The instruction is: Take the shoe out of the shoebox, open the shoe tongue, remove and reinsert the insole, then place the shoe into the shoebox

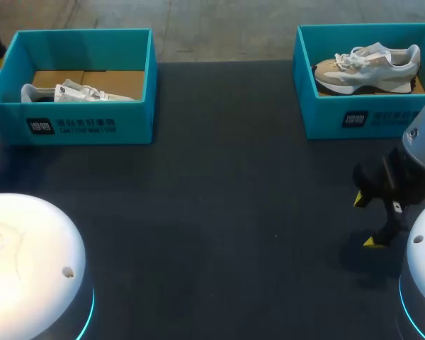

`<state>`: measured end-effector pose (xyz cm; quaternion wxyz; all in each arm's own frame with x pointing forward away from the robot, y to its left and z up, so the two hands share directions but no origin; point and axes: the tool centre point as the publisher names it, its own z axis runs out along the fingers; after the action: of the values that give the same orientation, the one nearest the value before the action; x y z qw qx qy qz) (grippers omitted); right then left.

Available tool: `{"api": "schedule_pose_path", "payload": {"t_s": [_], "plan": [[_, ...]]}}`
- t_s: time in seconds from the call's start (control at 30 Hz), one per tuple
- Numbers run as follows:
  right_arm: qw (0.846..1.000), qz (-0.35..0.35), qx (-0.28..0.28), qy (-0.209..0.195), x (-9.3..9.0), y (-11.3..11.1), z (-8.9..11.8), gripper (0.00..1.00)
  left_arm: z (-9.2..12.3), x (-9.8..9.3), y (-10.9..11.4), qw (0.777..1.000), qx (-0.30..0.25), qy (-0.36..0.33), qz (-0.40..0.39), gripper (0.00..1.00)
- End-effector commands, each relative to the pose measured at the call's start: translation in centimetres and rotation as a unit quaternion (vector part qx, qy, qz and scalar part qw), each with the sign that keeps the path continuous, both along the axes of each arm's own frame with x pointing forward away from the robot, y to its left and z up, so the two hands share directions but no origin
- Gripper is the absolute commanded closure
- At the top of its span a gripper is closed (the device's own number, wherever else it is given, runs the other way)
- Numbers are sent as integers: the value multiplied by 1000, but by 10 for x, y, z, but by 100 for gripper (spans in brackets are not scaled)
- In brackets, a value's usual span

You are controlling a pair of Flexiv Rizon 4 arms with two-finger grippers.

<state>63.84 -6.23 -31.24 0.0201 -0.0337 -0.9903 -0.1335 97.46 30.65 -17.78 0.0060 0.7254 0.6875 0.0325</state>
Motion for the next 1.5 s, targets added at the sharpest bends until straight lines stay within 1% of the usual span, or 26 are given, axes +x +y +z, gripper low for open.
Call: {"api": "schedule_pose_path", "payload": {"t_s": [0.03, 0.13, 0.17, 0.3, 0.33, 0.4, 0.5, 0.53, 0.57, 0.63, 0.77, 0.93, 1.0, 1.03, 1.07, 1.5], "plan": [[1000, 0, -1, -1, -1, 0, 0, 0, 0, -8, -1, 1000, 1, -17, 0, 0], [1000, 0, -1, -1, -1, 0, 0, 0, 0, -8, -1, 1000, 1, -17, 0, 0], [1000, 1, -4, 4, 3, -1, 4, 0, 0, -8, -1, 1000, 1, -17, 0, 0], [999, -14, -29, 26, 23, -5, 18, 0, 0, -8, -1, 1000, 1, -17, 0, 0], [998, -33, -37, 37, 31, -10, 22, 0, 0, -8, -1, 1000, 1, -17, 0, 0], [996, -67, -35, 49, 44, -18, 30, 0, 0, -8, -1, 1000, 1, -17, 0, 0], [993, -103, -43, 47, 60, -30, 42, 0, 0, -8, -1, 1000, 1, -17, 0, 0], [989, -129, -49, 51, 68, -36, 48, 0, 0, -8, -1, 1000, 1, -17, 0, 0], [988, -136, -55, 45, 74, -39, 54, 0, 0, -8, -1, 1000, 1, -17, 0, 0], [982, -164, -75, 49, 85, -45, 61, 0, 0, -8, -1, 1000, 1, -17, 0, 0], [979, -181, -87, 44, 103, -54, 74, 0, 0, -8, -1, 1000, 1, -17, 0, 0], [972, -201, -117, 41, 123, -62, 86, 0, 0, -8, -1, 1000, 1, -17, 0, 0], [971, -212, -103, 32, 132, -65, 88, 0, 0, -8, -1, 1000, 1, -17, 0, 0], [972, -215, -84, 32, 136, -68, 87, 0, 0, -8, -1, 1000, 1, -17, 0, 0], [973, -218, -63, 31, 139, -71, 87, 0, 0, -8, -1, 1000, 1, -17, 0, 0], [973, -218, -63, 31, 139, -71, 87, 0, 0, -8, -1, 1000, 1, -17, 0, 0]]}}
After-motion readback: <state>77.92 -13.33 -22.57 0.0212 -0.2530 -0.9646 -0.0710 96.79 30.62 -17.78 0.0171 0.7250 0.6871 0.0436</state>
